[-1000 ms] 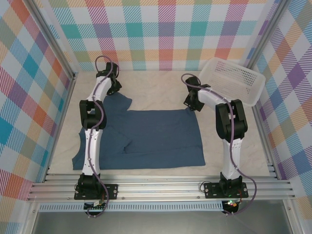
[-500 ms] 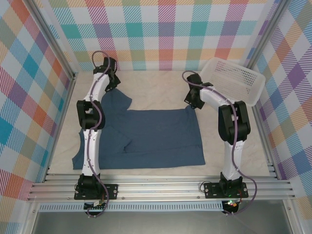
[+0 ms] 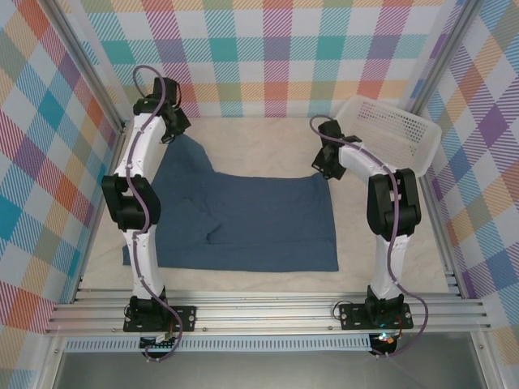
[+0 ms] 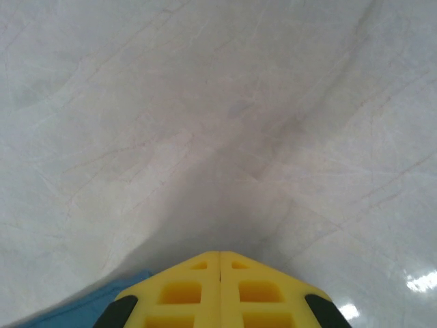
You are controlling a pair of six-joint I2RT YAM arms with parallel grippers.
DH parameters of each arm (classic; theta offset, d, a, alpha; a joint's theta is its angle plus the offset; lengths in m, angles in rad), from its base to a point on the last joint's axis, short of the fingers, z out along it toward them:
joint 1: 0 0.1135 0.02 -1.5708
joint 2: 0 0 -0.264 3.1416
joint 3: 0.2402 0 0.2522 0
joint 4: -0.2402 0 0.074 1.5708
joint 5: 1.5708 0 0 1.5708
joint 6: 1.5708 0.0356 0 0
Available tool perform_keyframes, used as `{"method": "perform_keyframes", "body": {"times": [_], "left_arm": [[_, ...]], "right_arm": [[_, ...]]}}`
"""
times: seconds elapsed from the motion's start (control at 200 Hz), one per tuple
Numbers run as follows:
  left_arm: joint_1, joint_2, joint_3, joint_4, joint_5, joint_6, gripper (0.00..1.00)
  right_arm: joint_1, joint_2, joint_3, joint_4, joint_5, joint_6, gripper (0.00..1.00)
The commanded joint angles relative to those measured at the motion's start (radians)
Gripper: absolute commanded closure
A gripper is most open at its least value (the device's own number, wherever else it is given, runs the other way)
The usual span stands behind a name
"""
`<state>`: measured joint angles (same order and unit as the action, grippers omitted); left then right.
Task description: Fold and stack the t-shirts
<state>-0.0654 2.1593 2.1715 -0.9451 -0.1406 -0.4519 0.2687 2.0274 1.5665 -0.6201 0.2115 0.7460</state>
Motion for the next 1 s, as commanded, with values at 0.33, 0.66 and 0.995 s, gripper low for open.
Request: {"method": "perform_keyframes", "body": {"times": [0.33, 0.66, 0.995], "left_arm": [[-0.022, -0.537, -0.622, -0.084, -0.171, -0.109, 1.0], [-0.019, -0.864, -1.005, -0.115, -0.224, -0.296, 1.0], [-0.018, -0.962, -1.117, -0.174, -0.35, -0.329, 1.0]], "right_arm": [[0.006, -0.253, -0.234, -0.031, -0.104, -0.056, 1.0], [0.012, -0.356, -0.389, -0.053, -0.122, -0.069, 1.0], [0.012, -0.378, -0.458, -0.096, -0.084, -0.069, 1.0]]}}
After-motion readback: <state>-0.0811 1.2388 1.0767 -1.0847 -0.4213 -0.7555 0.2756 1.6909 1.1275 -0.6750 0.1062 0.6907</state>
